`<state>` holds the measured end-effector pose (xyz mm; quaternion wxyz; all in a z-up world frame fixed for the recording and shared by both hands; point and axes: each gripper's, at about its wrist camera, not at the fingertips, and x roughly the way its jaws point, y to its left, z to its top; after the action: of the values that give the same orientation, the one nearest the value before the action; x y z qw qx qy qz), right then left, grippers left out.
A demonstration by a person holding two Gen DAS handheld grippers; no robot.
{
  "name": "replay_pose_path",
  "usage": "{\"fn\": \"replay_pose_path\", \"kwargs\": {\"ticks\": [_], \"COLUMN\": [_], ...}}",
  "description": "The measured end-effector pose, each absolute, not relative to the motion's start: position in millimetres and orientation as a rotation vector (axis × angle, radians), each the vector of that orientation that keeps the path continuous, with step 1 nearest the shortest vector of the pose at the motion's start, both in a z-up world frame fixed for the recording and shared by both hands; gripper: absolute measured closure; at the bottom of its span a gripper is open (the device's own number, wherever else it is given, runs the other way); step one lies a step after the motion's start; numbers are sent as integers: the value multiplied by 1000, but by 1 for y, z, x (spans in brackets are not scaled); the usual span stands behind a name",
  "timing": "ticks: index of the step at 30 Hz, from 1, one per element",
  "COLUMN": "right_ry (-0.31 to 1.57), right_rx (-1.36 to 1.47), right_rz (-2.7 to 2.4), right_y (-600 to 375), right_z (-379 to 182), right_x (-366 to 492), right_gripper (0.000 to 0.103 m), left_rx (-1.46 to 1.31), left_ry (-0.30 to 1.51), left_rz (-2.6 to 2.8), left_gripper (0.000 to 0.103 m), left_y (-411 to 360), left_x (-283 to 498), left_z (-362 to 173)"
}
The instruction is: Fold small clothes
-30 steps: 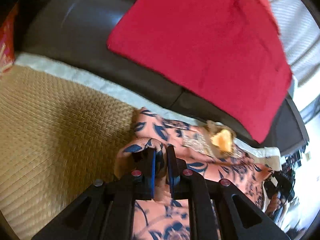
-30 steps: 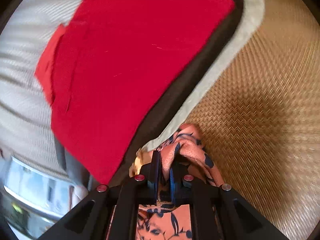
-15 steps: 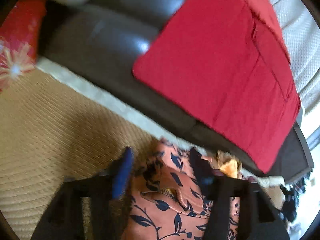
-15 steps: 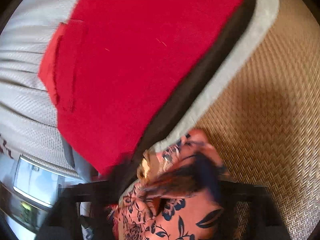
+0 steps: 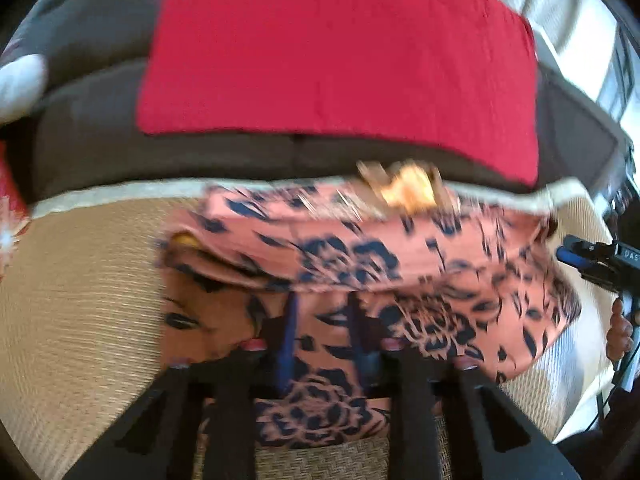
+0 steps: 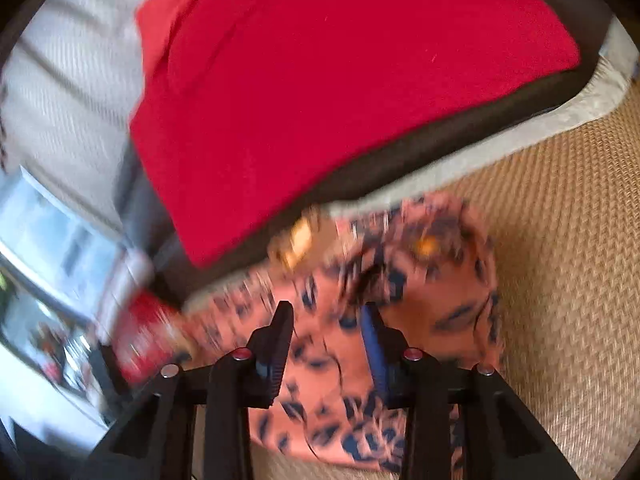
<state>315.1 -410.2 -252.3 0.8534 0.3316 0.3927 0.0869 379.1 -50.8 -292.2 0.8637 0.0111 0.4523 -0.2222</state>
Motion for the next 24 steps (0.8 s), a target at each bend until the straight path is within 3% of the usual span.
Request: {"fn": "replay_pose_path", "kwargs": {"ticks": [7, 15, 24], "right_ry": [1010, 907, 730], "right_rx": [463, 505, 582], "right_rz": [182, 143, 88], "right_y": [-347, -351, -361], "right_z": [-285, -281, -266], "right_x": [353, 404, 403], "right_gripper": [68, 67, 68], "left_rx": [127, 66, -23], "left_ry": [1062, 1024, 912], "left_rz": [-457, -433, -322], "left_gripper": [94, 94, 93], "left_y": [-89, -106, -76], "left_x": [410, 459, 472], "left_z": [-324, -322, -309]}}
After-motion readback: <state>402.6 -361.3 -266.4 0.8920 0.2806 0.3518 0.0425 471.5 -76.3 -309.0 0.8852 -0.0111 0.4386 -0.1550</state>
